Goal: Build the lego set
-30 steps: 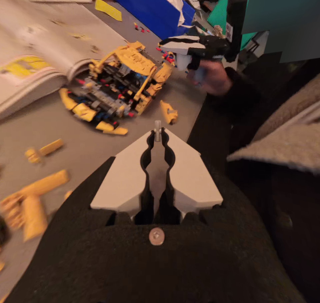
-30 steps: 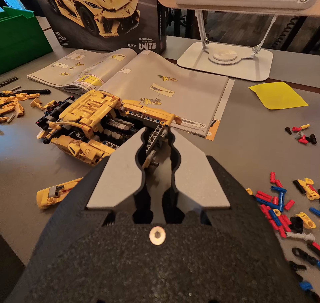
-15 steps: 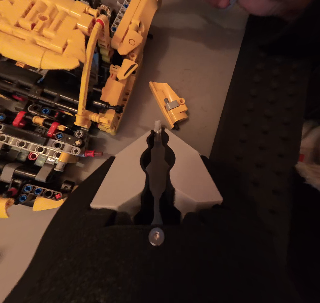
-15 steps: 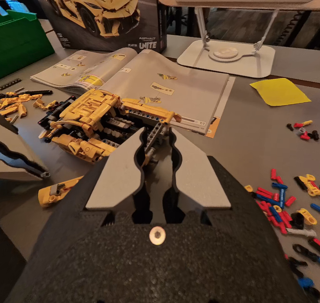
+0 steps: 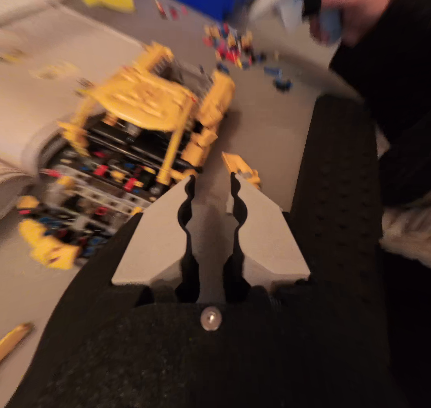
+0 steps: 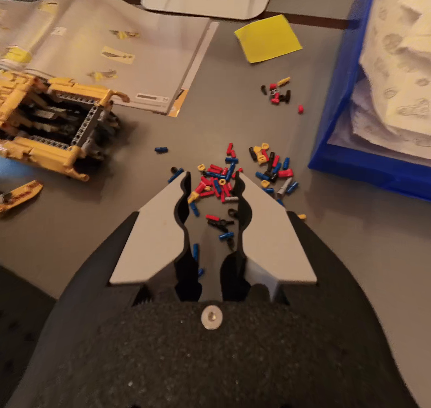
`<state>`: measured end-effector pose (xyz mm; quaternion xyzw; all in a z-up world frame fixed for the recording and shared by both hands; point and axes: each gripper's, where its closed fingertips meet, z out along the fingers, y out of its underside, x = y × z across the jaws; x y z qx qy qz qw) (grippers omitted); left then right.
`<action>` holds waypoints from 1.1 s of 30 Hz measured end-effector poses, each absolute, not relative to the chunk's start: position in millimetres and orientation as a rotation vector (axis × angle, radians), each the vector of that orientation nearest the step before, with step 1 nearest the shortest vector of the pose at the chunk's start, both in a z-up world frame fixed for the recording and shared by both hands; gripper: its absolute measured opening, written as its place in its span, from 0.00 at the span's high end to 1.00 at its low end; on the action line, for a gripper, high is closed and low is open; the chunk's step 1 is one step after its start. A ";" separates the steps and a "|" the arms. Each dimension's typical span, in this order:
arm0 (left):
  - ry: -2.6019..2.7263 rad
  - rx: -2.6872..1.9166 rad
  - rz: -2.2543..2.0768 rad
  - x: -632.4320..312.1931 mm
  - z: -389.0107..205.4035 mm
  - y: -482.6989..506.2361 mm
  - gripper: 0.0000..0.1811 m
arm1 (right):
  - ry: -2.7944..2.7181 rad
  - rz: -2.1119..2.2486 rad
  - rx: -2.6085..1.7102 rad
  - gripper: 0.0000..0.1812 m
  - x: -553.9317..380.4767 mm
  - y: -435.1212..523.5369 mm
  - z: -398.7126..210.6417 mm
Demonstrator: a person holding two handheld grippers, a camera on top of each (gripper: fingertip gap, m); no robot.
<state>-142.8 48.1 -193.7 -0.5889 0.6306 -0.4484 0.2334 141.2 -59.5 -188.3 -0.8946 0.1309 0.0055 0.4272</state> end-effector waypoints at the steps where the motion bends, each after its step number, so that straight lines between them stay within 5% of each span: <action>1: 1.623 -1.592 -1.274 -142.8 -179.4 62.6 0.83 | 0.317 0.043 -2.237 0.80 138.5 -59.4 -189.8; 11: 0.978 -1.737 -1.074 -191.6 -158.2 209.9 0.82 | 0.282 0.125 -2.277 0.81 119.6 -41.7 -212.8; 25: 0.941 -1.844 -1.206 -188.3 -161.6 205.7 0.82 | 0.342 0.519 -1.868 0.79 117.1 -56.2 -145.4; 33: 0.945 -1.847 -1.254 -186.5 -160.3 201.2 0.82 | 0.323 0.318 -2.030 0.76 136.1 -73.8 -194.4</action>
